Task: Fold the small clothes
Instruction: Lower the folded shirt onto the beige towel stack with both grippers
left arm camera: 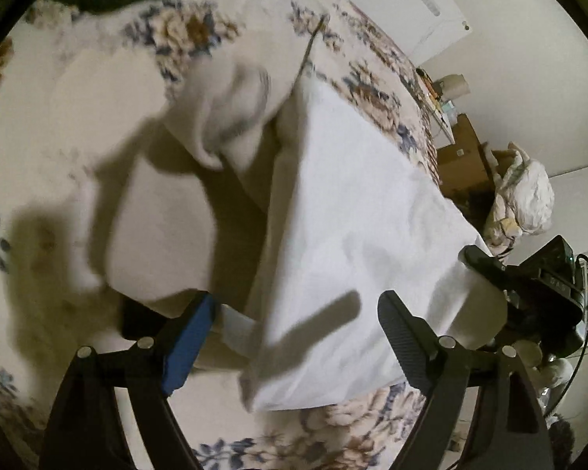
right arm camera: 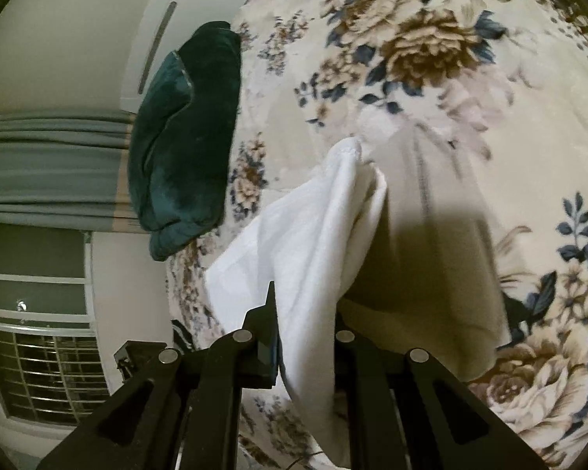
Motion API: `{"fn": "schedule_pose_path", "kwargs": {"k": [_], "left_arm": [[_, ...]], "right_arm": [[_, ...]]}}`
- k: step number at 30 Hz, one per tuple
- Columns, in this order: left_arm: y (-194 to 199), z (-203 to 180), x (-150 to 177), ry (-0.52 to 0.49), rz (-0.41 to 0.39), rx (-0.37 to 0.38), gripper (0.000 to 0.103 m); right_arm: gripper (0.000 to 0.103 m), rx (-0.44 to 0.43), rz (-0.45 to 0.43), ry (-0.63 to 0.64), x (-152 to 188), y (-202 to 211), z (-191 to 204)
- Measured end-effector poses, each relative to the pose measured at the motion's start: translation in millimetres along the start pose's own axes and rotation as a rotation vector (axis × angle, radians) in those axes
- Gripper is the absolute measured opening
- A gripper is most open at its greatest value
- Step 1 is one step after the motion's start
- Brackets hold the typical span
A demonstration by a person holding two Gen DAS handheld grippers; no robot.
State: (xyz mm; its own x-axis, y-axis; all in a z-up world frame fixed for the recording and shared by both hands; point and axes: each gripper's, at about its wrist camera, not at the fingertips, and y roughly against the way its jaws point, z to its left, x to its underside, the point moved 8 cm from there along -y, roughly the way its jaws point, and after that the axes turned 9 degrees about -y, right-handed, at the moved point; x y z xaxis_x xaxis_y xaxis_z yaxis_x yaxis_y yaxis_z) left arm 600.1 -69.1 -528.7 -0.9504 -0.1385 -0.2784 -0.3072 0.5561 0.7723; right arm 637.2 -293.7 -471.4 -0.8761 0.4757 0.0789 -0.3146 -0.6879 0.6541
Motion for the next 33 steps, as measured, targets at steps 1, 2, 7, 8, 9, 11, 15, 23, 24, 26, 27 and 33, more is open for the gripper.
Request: {"fn": "schedule_pose_path", "kwargs": {"k": [1, 2, 7, 8, 9, 11, 15, 23, 24, 26, 27, 33], "left_arm": [[-2.9, -1.8, -0.6, -0.004, -0.001, 0.001, 0.082], [-5.4, -4.6, -2.3, -0.016, -0.008, 0.000, 0.075], [0.8, -19.4, -15.3, -0.115, -0.043, -0.052, 0.012], [5.7, -22.6, -15.0, -0.136, -0.052, -0.069, 0.011], [12.5, -27.3, -13.7, -0.158, -0.062, -0.084, 0.011], [26.5, -32.5, -10.6, -0.172, -0.079, -0.097, 0.010], [58.9, -47.8, -6.7, -0.178, -0.115, -0.107, 0.010], [69.0, -62.3, -65.6, -0.211, -0.152, -0.101, 0.010], [63.3, -61.2, -73.9, -0.220, -0.150, -0.109, 0.010], [43.2, -51.5, -86.1, -0.232, -0.109, -0.129, 0.010], [35.7, -46.3, -87.6, -0.228, -0.090, -0.134, 0.010], [-1.2, -8.4, -74.7, -0.188, 0.017, -0.170, 0.011]], "right_arm": [[0.011, 0.006, 0.002, 0.000, -1.1, -1.2, -4.1], [0.011, 0.009, 0.005, 0.000, -1.6, -2.0, -7.0], [0.011, 0.022, 0.015, 0.001, -6.1, -6.7, -16.8], [0.011, 0.023, 0.015, 0.005, -6.0, -5.9, -17.0], [0.011, 0.019, 0.018, 0.008, -5.5, -5.0, -17.6], [0.011, 0.005, 0.024, 0.016, -2.5, -2.6, -15.1], [0.011, -0.027, 0.032, 0.044, 10.9, 8.8, -8.0], [0.011, -0.111, -0.006, 0.058, 13.3, 34.4, 16.6], [0.011, -0.114, -0.017, 0.054, 8.1, 34.4, 18.9], [0.011, -0.116, -0.028, 0.045, -2.6, 30.8, 21.5], [0.011, -0.109, -0.033, 0.042, -7.7, 27.5, 21.6], [0.011, 0.018, 0.014, 0.034, -23.5, -13.1, -0.8]]}}
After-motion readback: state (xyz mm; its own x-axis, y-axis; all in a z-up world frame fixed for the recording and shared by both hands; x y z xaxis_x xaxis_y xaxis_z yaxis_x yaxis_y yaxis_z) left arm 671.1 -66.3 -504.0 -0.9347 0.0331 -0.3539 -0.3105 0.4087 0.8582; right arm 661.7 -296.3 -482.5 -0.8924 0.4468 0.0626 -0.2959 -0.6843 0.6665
